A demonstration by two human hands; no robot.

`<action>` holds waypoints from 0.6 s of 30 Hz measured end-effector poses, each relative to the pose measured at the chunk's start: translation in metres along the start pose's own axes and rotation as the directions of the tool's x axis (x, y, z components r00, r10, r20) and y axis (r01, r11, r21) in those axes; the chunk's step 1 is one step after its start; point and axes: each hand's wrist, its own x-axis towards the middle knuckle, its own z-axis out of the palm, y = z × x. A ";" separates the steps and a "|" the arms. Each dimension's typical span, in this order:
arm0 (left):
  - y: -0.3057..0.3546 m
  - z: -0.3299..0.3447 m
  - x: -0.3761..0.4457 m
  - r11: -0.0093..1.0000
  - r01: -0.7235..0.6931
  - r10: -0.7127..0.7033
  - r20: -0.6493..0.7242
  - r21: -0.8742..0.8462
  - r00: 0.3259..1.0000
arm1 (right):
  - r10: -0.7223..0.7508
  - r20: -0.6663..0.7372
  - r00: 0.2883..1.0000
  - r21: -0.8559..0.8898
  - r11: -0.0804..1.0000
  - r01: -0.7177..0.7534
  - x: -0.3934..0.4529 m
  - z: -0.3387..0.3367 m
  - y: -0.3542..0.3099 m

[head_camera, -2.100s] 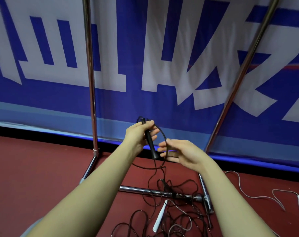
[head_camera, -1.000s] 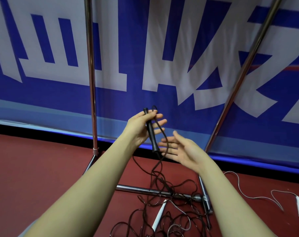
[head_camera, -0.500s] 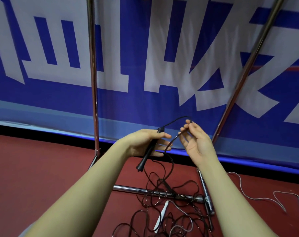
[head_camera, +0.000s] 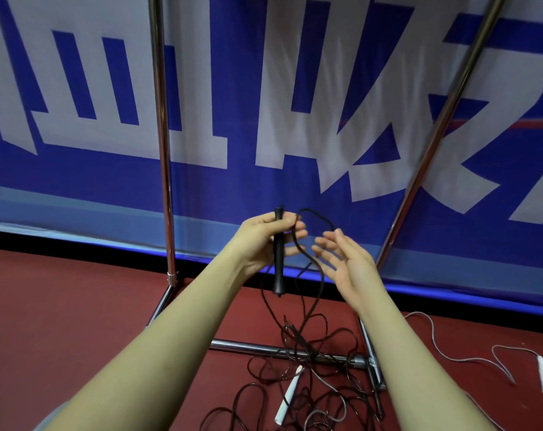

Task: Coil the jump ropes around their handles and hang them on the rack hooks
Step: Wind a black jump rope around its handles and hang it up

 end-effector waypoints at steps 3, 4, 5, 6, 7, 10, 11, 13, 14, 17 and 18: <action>0.005 0.003 0.004 0.979 -0.083 0.064 -0.104 -0.187 0.993 | 0.060 0.083 0.995 -0.169 0.985 -0.045 -0.002 0.001 0.004; 0.006 0.002 0.006 0.966 -0.113 0.081 -0.144 -0.232 0.986 | 0.114 0.121 0.986 -0.177 0.980 -0.092 -0.003 0.001 0.004; 0.007 0.000 0.007 0.954 -0.145 0.097 -0.186 -0.261 0.978 | 0.176 0.164 0.971 -0.191 0.971 -0.143 -0.004 0.001 0.004; 0.009 -0.003 0.008 0.945 -0.175 0.113 -0.225 -0.276 0.968 | 0.230 0.213 0.950 -0.213 0.960 -0.184 -0.006 0.001 0.003; 0.010 -0.006 0.009 0.939 -0.199 0.126 -0.256 -0.282 0.958 | 0.270 0.266 0.925 -0.237 0.949 -0.209 -0.008 0.001 0.003; 0.013 -0.011 0.008 0.933 -0.225 0.143 -0.283 -0.282 0.948 | 0.286 0.377 0.881 -0.265 0.945 -0.194 -0.012 0.004 0.003; 0.013 -0.012 0.008 0.943 -0.206 0.134 -0.266 -0.263 0.954 | 0.263 0.374 0.890 -0.254 0.951 -0.174 -0.013 0.006 0.002; 0.015 -0.016 0.007 0.990 -0.076 0.052 -0.204 -0.115 0.978 | 0.188 0.319 0.929 -0.179 0.974 -0.136 -0.013 0.010 -0.001; 0.016 -0.018 0.006 0.999 0.032 -0.030 -0.165 0.010 0.986 | 0.144 0.282 0.949 -0.114 0.987 -0.116 -0.012 0.011 -0.003; 0.015 -0.023 -0.001 0.922 0.270 -0.268 -0.045 0.277 0.962 | 0.034 0.186 0.982 0.072 0.996 -0.048 -0.008 0.010 -0.008; 0.013 -0.023 -0.003 0.904 0.295 -0.309 -0.004 0.308 0.951 | 0.009 0.160 0.987 0.117 0.993 -0.028 -0.007 0.010 -0.009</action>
